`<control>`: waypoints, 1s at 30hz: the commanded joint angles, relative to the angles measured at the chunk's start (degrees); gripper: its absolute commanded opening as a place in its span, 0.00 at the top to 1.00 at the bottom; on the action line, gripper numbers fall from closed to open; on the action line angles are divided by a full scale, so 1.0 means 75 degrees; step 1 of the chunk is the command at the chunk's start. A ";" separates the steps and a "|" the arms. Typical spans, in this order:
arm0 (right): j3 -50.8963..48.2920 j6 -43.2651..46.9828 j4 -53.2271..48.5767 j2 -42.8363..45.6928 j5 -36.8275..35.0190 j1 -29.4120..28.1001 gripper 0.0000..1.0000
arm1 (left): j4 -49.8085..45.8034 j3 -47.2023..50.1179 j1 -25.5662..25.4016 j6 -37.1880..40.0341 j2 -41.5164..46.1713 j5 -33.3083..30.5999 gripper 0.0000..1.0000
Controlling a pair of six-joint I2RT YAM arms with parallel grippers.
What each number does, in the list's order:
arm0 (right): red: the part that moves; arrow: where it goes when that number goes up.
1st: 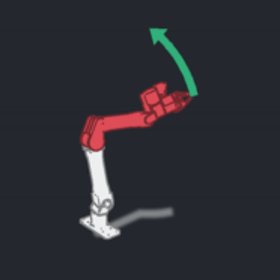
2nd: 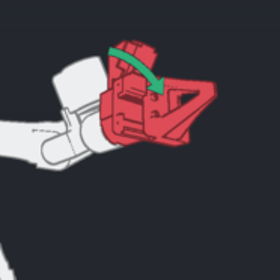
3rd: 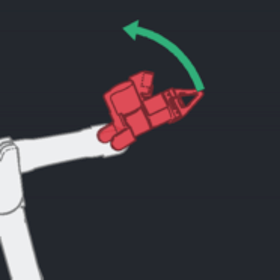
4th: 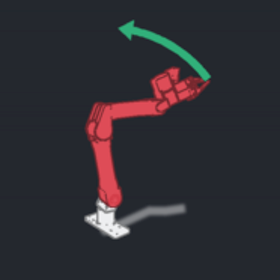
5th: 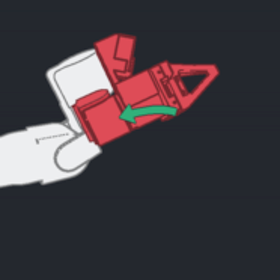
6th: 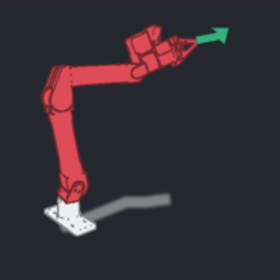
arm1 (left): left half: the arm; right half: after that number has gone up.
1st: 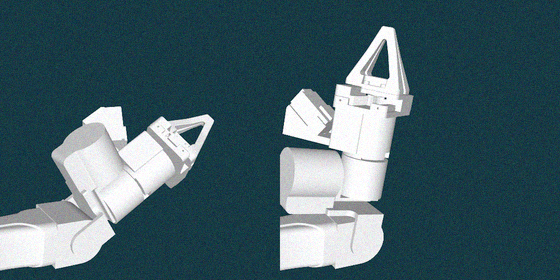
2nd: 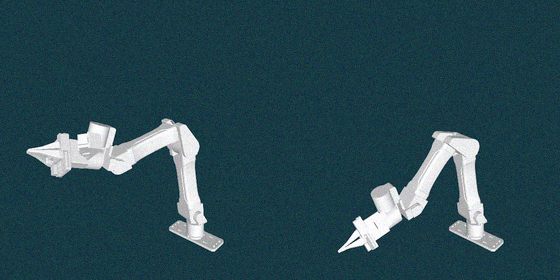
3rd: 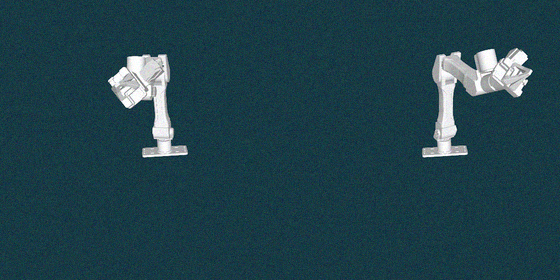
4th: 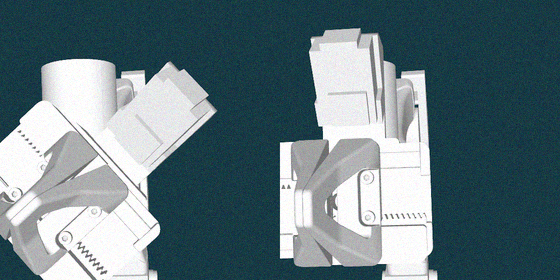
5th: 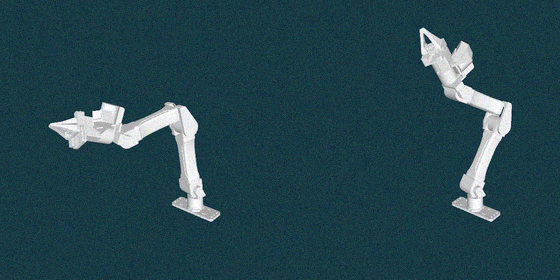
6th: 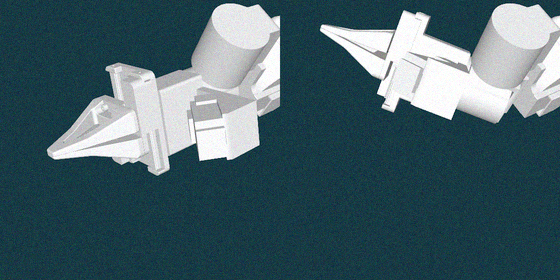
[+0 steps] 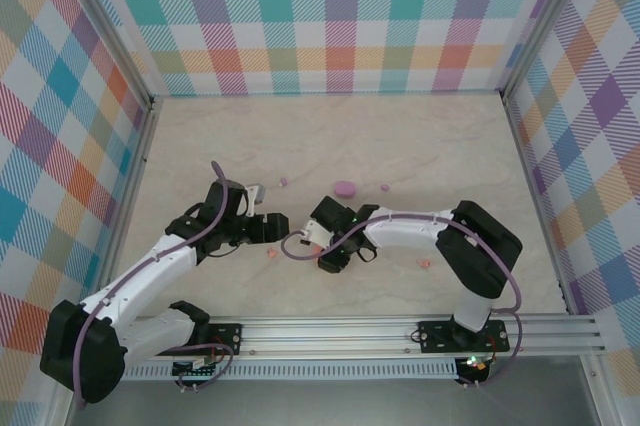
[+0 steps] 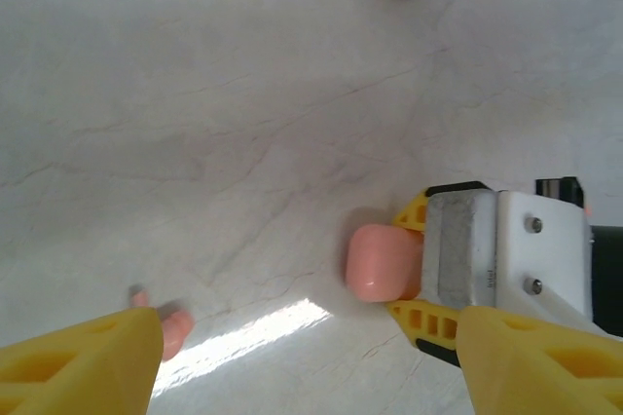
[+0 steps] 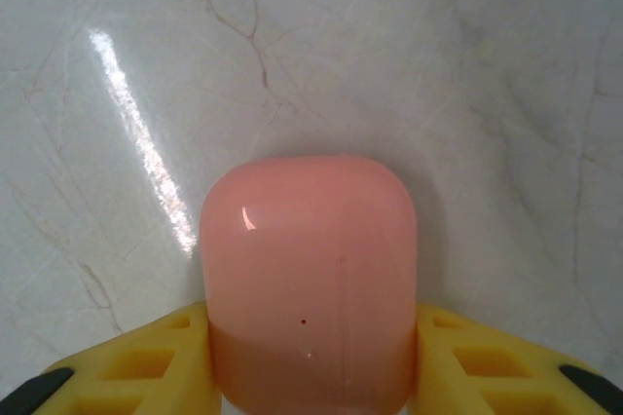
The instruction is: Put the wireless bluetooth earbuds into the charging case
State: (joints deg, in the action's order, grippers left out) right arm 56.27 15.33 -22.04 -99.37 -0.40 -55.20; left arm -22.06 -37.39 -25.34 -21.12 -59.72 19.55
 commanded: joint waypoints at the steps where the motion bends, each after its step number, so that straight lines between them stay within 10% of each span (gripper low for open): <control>1: -0.0319 -0.0163 0.0726 0.0442 -0.0290 -0.0021 0.63 | 0.1106 0.0251 0.0098 0.0439 0.0265 0.0645 0.22; 13: -0.1015 -0.0117 0.1862 0.1369 -0.0674 -0.0012 0.64 | 0.1970 0.0721 0.0100 0.1891 0.0873 0.1980 0.21; 30: -0.1182 0.0385 0.2574 0.2479 -0.0788 -0.0012 0.67 | 0.2976 0.0617 0.0098 0.0915 0.0168 0.3268 0.29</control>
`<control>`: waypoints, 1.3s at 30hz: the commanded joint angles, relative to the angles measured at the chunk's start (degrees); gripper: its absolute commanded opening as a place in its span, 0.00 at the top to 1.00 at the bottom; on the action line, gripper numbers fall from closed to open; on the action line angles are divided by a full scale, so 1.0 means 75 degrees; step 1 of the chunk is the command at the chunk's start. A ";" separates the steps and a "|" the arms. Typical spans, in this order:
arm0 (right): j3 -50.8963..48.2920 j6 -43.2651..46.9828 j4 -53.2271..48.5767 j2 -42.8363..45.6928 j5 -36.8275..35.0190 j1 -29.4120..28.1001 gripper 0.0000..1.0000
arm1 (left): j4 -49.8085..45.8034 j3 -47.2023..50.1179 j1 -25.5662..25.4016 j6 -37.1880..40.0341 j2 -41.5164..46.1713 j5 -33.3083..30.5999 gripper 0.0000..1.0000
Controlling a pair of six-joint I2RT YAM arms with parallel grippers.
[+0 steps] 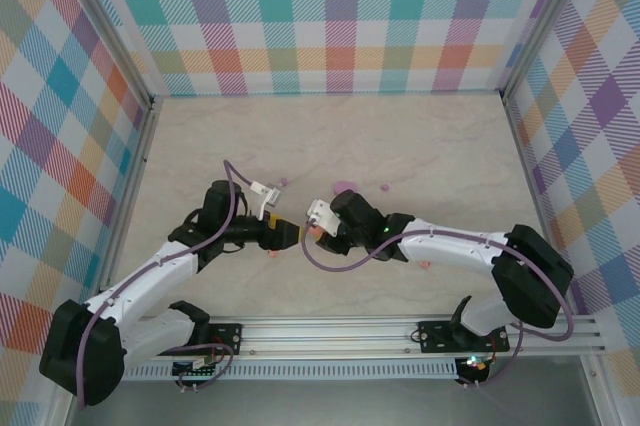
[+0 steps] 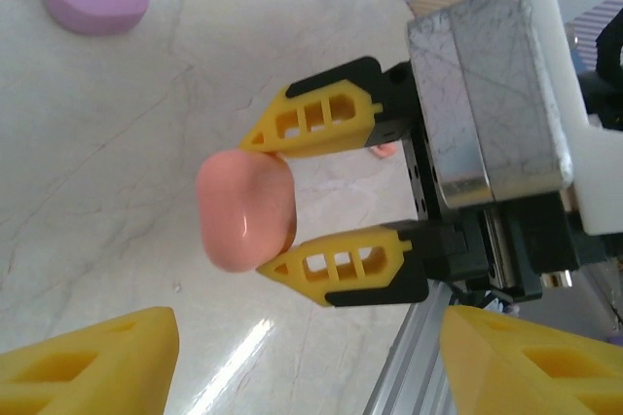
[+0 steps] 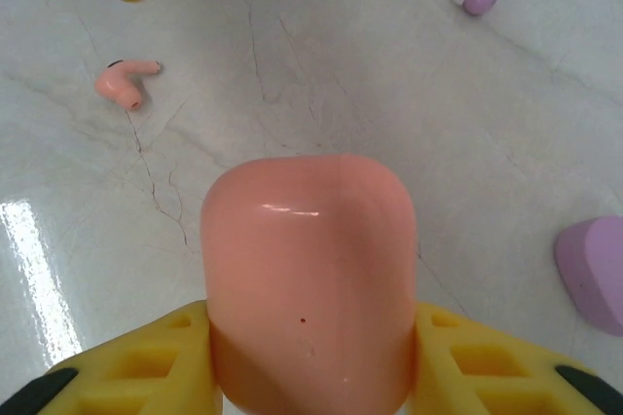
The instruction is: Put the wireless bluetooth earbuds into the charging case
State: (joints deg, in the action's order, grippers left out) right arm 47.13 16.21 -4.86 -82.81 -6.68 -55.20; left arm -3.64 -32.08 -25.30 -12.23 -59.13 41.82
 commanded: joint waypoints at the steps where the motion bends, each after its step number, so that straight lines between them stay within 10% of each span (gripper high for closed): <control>1: 0.0046 0.0331 0.0275 0.0342 0.0086 -0.0012 0.67 | 0.0566 -0.0123 0.0092 -0.0292 0.0055 0.0358 0.29; 32: 0.0384 0.0893 -0.0093 0.1145 0.0451 -0.0018 0.68 | 0.1172 -0.1111 0.0095 -0.0466 -0.1955 0.1893 0.50; 39: 0.0436 0.0874 -0.0082 0.1051 0.0346 -0.0021 0.68 | 0.1060 -0.1257 0.0092 -0.0410 -0.2164 0.1982 0.73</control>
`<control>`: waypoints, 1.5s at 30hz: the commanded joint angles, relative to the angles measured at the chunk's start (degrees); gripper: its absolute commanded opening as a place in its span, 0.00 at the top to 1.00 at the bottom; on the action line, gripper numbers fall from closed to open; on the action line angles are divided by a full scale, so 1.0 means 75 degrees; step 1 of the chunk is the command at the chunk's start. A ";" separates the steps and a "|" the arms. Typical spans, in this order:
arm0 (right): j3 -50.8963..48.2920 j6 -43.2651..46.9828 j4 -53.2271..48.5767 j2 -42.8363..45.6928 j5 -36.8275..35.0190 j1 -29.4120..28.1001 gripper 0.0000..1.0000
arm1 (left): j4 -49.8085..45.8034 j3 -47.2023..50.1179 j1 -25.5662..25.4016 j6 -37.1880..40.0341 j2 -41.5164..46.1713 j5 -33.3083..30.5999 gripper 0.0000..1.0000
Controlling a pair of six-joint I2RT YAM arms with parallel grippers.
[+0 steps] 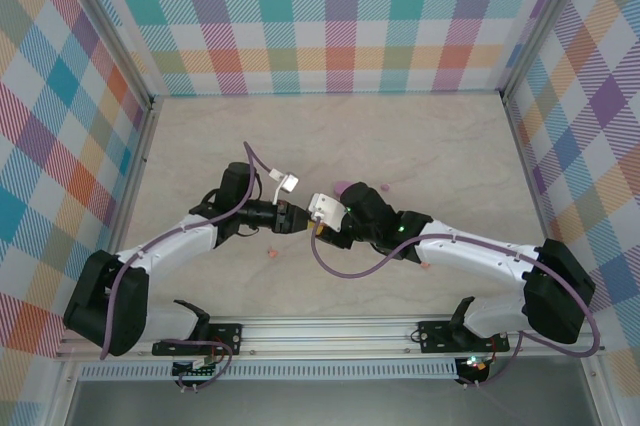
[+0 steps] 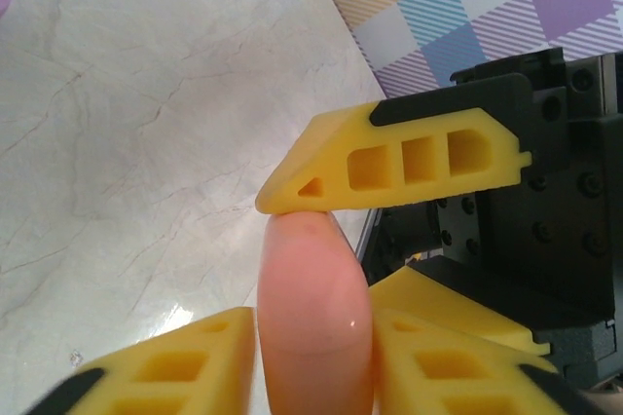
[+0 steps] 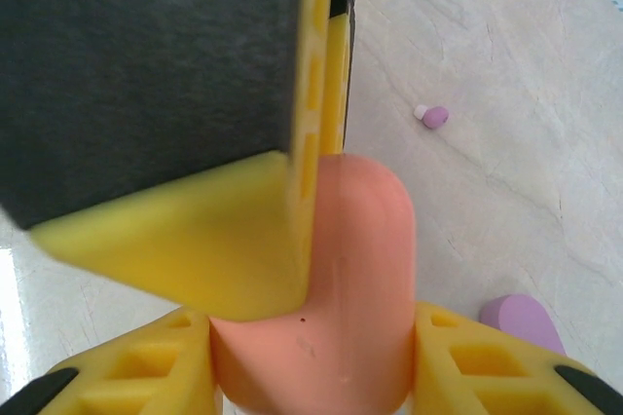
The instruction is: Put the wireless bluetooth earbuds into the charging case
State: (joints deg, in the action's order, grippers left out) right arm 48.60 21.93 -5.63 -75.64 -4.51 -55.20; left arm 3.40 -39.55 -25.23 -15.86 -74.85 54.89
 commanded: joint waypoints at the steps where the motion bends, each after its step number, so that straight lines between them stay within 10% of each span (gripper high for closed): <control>1: 0.0266 0.0110 0.0008 0.0061 0.0040 -0.0020 0.68 | 0.0104 -0.0266 0.0083 0.0094 -0.0075 0.0239 0.77; 9: 0.0447 -0.0594 0.0020 0.0507 -0.0185 0.0164 0.49 | -0.0362 -0.0286 0.0092 0.0802 0.0496 -0.0479 1.00; 20: 0.1869 -0.3402 -0.0866 0.0903 0.5172 0.2637 0.43 | 0.0327 -0.0103 0.0085 0.3136 0.2040 -0.1401 1.00; 45: 0.1371 -0.4471 0.1430 -0.0165 0.6297 0.2649 0.46 | 0.2353 0.0446 -0.0009 0.2420 0.2395 -0.1213 1.00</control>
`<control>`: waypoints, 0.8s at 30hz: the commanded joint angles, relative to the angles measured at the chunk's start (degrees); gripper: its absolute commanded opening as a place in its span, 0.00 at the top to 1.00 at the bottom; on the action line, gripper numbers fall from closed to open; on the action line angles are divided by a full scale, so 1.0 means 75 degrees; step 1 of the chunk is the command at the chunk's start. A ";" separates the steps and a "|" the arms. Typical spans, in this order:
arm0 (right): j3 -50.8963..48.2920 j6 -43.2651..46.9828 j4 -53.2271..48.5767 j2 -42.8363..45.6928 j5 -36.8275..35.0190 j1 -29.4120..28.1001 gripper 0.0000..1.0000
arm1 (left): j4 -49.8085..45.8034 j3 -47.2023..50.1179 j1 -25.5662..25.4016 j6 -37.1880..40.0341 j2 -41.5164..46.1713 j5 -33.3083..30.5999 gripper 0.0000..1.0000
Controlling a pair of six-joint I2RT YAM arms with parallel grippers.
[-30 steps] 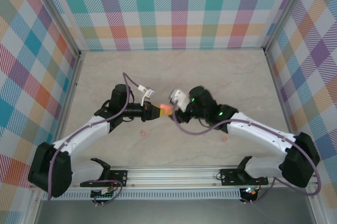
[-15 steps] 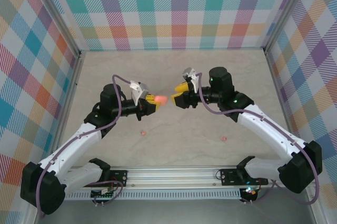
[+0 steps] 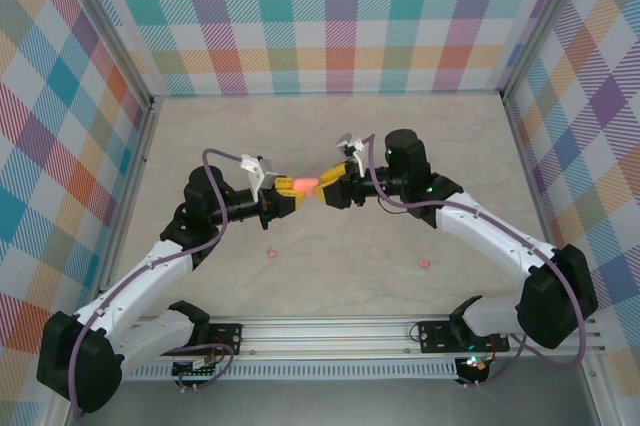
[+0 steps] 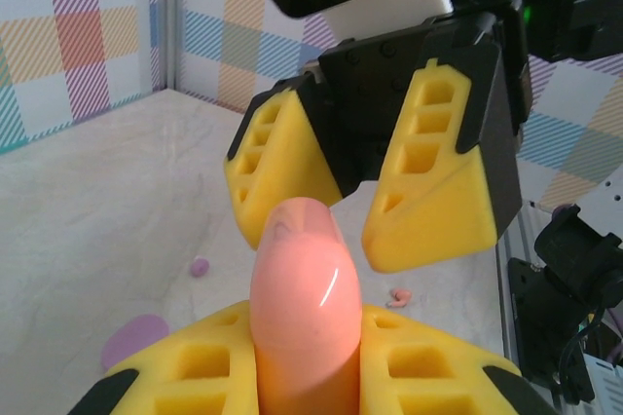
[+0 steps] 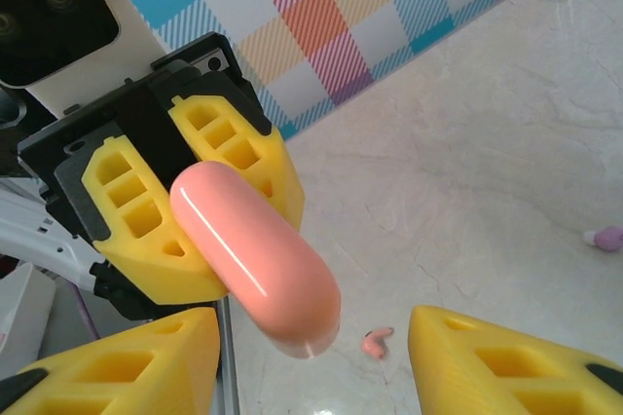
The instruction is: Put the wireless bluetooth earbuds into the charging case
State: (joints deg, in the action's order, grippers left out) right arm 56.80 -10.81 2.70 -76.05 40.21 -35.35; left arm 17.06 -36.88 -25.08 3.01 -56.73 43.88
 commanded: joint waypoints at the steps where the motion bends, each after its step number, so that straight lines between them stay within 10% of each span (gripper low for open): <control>1: 0.0310 -0.0084 0.0299 -0.0145 0.0333 0.0003 0.46 | 0.0558 0.0100 -0.0041 -0.0089 -0.0028 0.0287 1.00; 24: 0.0935 -0.1428 -0.0243 -0.0465 -0.0351 0.0366 0.47 | 0.0743 0.0148 -0.0277 -0.0033 -0.0242 0.0253 1.00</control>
State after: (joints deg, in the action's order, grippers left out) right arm 63.66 -16.47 0.25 -80.34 36.25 -32.58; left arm 20.08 -36.07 -26.87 2.37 -58.37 45.76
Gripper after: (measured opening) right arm 0.529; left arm 0.201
